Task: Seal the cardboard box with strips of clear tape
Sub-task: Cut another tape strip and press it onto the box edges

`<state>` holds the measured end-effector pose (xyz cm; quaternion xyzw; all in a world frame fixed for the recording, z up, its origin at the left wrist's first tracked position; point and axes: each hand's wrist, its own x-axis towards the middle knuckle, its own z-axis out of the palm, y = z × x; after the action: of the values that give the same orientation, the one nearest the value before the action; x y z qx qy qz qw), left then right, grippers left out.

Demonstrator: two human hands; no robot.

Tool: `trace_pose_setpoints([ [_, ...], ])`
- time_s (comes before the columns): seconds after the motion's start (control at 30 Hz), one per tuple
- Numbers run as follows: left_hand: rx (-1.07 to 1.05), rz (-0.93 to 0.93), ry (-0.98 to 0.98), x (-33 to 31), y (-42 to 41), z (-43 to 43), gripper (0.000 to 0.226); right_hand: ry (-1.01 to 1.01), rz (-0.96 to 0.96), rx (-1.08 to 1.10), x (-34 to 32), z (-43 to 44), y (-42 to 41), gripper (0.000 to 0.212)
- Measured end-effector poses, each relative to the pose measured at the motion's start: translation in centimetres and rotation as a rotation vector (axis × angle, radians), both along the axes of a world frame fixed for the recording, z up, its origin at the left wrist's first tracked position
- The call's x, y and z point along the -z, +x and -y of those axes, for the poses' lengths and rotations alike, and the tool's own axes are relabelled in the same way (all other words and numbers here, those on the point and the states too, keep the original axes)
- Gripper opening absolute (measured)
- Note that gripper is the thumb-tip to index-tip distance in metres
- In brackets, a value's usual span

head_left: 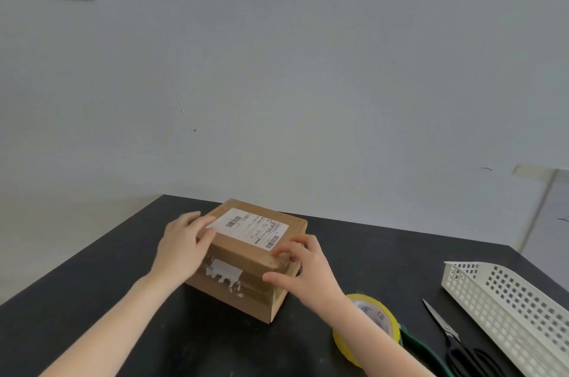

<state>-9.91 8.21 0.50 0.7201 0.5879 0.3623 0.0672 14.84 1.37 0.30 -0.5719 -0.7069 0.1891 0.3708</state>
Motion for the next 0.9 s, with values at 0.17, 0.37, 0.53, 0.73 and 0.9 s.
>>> trace_pose_setpoints([
  [0.17,0.072,-0.108,-0.093,0.1,-1.1,-0.3,0.032,0.054,0.054,0.018,0.1,-0.2,0.7,0.032],
  [0.37,0.195,-0.293,0.068,-1.5,-0.4,2.3,0.027,-0.033,0.004,0.096,-0.6,-0.8,4.6,0.029],
  [0.53,0.380,-0.378,0.139,-2.3,1.9,5.3,0.036,-0.087,-0.020,0.171,-1.0,-2.2,7.0,0.032],
  [0.73,0.509,-0.410,0.104,-3.2,5.5,6.9,0.031,-0.062,0.023,0.332,-0.7,-3.4,6.7,0.038],
  [0.9,0.568,-0.244,-0.112,-3.2,6.2,5.5,0.027,-0.093,-0.069,0.336,-1.3,-3.0,6.8,0.035],
])
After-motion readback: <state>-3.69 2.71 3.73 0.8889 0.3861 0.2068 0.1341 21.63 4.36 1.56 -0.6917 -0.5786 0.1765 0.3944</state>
